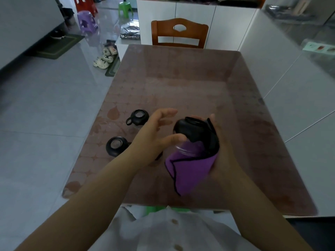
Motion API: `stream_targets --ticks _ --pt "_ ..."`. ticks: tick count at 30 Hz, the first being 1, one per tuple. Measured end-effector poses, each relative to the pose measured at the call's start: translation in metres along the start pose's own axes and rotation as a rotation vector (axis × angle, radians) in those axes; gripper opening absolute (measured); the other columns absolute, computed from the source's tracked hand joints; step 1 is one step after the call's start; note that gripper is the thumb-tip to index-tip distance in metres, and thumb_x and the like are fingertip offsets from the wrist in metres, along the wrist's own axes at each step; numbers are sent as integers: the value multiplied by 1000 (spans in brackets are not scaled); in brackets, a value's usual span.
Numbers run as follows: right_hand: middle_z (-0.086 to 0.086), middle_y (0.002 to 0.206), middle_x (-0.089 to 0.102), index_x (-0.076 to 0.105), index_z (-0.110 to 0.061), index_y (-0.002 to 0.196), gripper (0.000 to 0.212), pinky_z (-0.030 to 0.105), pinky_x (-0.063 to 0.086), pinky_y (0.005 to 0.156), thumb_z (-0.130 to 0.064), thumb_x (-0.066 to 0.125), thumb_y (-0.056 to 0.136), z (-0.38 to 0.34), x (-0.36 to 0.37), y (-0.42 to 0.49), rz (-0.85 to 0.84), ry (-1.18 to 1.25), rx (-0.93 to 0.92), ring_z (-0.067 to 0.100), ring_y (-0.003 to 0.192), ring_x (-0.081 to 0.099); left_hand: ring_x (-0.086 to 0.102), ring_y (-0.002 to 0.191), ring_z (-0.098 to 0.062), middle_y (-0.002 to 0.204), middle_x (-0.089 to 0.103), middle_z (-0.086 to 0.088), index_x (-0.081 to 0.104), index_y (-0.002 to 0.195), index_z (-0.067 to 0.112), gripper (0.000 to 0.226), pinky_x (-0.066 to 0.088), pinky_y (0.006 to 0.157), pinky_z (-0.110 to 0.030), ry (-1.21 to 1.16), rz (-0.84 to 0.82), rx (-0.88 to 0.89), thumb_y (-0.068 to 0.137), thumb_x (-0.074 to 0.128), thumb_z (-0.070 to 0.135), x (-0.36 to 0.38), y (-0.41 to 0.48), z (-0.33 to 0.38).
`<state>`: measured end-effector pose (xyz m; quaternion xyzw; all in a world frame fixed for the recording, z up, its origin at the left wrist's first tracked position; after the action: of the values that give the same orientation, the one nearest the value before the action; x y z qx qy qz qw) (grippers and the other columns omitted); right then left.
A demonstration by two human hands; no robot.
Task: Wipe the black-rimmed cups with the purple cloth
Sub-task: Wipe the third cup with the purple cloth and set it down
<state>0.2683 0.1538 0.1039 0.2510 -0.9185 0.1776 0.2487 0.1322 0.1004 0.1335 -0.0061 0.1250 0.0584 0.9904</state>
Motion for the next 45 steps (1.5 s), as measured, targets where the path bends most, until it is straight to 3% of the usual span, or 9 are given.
stream_targets --ticks 5,8,10,13,18,24,28,38,45 --pt "23 112 65 63 -5 111 80 49 45 99 -66 70 61 -1 -10 3 279 -164 -107 37 105 61 50 92 18 107 54 18 49 120 39 43 41 79 -4 126 69 12 83 51 60 22 -6 14" --pt "11 88 67 55 -5 102 52 46 52 80 -54 51 86 -8 -11 -1 422 -422 -256 26 85 65 49 106 13 114 49 26 40 115 49 66 42 87 -9 112 51 -37 58 60 74 39 -13 9" --pt "-7 74 58 49 -16 95 38 35 46 66 -53 41 88 -16 -7 -6 493 -623 -352 9 69 58 50 120 -4 130 51 14 41 129 34 95 45 100 -27 109 86 -62 48 68 76 43 -12 3" --pt "-13 75 55 47 -25 97 28 33 46 68 -51 37 90 -20 -6 -7 522 -739 -423 3 70 56 53 115 0 128 53 13 41 131 26 92 46 95 -18 27 108 -69 54 75 64 41 -11 6" --pt "-7 85 57 50 -21 102 10 12 45 61 -18 42 98 -25 -11 -3 429 -640 -434 -10 66 55 56 112 -2 124 53 12 33 140 22 73 52 82 -12 -286 46 -119 79 71 26 32 -8 4" --pt "2 106 62 50 -34 106 16 37 49 90 -24 45 95 -34 -17 -7 322 -658 -388 15 98 60 61 102 -13 119 57 3 44 132 20 65 54 77 -16 -532 32 -190 73 70 21 27 -8 -7" --pt "-11 118 55 46 -26 118 25 9 37 92 -32 42 94 -45 9 -15 123 -776 -439 -2 109 50 62 103 -15 119 60 1 41 135 22 67 51 79 -21 -527 27 -203 72 64 26 35 -9 -14" --pt "1 106 66 57 -27 100 18 46 48 96 -29 40 98 -35 -15 -2 118 -604 -236 21 102 62 70 79 -12 102 64 -3 52 118 16 48 57 68 -24 -724 -40 -248 73 67 7 55 -3 -14" --pt "-17 108 59 52 -32 108 25 18 44 90 -41 37 90 -37 -6 -11 46 -862 -355 0 102 56 58 52 1 89 56 -3 43 130 6 42 44 46 -14 -675 40 -326 90 52 13 65 5 -14"
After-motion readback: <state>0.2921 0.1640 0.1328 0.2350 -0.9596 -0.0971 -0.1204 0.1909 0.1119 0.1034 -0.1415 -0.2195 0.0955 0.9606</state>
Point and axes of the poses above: each hand's wrist, its own y-axis towards the middle knuckle, its own x-axis out of the palm, z = x × y, the point moved 5 cm from there along y, towards the middle knuckle
